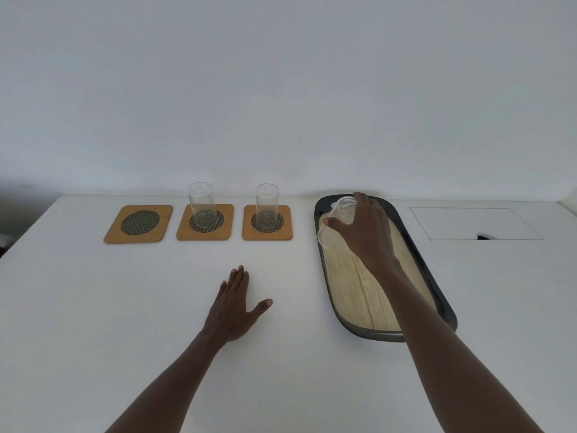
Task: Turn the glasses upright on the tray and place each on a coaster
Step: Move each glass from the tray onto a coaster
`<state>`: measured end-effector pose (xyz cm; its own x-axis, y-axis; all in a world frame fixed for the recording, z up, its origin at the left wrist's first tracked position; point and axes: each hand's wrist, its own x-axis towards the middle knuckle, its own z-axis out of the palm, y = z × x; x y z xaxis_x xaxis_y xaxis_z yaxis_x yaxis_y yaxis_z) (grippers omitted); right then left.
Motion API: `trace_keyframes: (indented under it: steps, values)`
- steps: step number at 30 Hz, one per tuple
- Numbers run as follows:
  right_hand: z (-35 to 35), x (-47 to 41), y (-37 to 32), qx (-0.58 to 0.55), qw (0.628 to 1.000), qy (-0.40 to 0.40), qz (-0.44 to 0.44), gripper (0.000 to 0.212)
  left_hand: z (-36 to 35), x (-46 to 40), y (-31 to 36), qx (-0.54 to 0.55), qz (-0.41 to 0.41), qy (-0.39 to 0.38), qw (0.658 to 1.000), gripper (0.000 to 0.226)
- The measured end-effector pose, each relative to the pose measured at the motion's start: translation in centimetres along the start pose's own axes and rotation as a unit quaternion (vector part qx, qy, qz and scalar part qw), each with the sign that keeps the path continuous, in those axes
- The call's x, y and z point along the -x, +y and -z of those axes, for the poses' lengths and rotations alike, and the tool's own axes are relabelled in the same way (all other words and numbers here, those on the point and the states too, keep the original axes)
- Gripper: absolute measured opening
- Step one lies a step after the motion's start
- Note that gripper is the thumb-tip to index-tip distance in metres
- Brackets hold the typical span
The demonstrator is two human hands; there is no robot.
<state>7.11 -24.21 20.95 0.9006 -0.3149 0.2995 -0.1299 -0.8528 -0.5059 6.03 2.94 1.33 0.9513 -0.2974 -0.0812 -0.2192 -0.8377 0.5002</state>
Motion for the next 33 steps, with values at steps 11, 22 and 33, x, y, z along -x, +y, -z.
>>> trace_keyframes:
  steps: [11,22,33]
  values:
    - [-3.7,3.7,-9.3,-0.016,0.999,-0.014,0.032,0.080,4.7,3.7,-7.3,-0.012,0.018,0.044,0.999,0.103]
    - [-8.1,5.1,-18.0,-0.017,0.998,-0.022,0.051,0.083,9.4,5.0,-15.6,-0.017,0.049,0.069,0.996,0.102]
    - [-13.4,4.6,-24.6,-0.021,0.996,-0.039,0.079,0.079,11.9,3.9,-22.2,-0.020,0.072,0.078,0.994,0.097]
